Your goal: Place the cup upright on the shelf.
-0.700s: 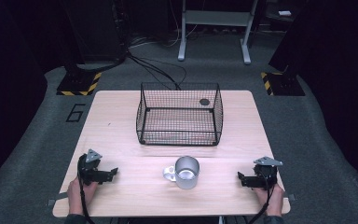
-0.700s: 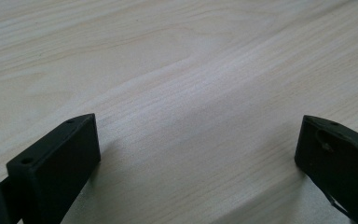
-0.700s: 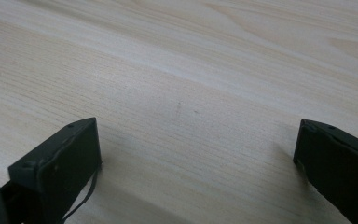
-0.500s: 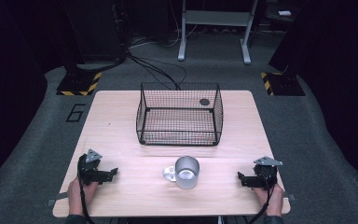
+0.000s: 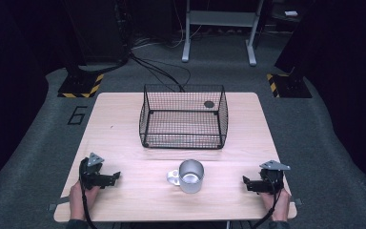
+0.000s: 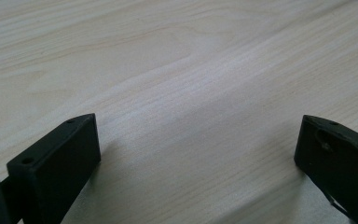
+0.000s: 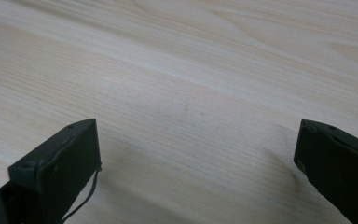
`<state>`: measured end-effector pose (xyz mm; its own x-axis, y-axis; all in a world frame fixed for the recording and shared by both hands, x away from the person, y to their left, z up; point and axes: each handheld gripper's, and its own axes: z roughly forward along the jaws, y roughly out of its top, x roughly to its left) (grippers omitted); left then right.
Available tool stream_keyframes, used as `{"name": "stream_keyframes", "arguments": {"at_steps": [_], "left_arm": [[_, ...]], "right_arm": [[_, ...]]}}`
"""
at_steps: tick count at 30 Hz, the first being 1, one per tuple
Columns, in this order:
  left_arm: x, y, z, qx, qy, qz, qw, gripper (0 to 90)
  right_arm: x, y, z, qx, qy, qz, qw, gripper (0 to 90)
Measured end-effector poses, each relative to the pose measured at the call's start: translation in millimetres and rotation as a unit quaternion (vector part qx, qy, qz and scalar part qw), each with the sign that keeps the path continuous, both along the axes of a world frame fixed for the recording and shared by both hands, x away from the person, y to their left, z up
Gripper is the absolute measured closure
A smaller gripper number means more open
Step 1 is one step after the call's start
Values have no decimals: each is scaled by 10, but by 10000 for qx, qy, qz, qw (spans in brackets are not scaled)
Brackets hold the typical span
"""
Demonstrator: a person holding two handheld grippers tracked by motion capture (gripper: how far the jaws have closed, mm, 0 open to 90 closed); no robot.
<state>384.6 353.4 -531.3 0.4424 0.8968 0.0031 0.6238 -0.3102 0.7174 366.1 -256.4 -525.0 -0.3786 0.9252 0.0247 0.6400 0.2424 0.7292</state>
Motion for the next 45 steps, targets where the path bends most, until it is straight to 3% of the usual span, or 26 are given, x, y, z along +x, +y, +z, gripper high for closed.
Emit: {"name": "stream_keyframes", "arguments": {"at_steps": [2,12,19,30,38,45], "left_arm": [[0,0,0,-1,1,0,10000,0],[1,1,0,2,0,-10,10000,0],[1,2,0,5,2,-12,10000,0],[1,1,0,-1,-2,-7,10000,0],[1,1,-2,0,-10,-8,10000,0],[1,6,3,34,12,-37,10000,0]], "right_arm": [[-45,28,30,151,-26,82,9998,0],[-154,172,243,159,-184,372,9990,0],[-236,351,459,202,-393,744,9962,2],[-282,545,574,214,-437,1111,9926,0],[-317,732,664,281,-465,1443,9880,0],[-321,986,732,369,-434,1918,9798,0]]}}
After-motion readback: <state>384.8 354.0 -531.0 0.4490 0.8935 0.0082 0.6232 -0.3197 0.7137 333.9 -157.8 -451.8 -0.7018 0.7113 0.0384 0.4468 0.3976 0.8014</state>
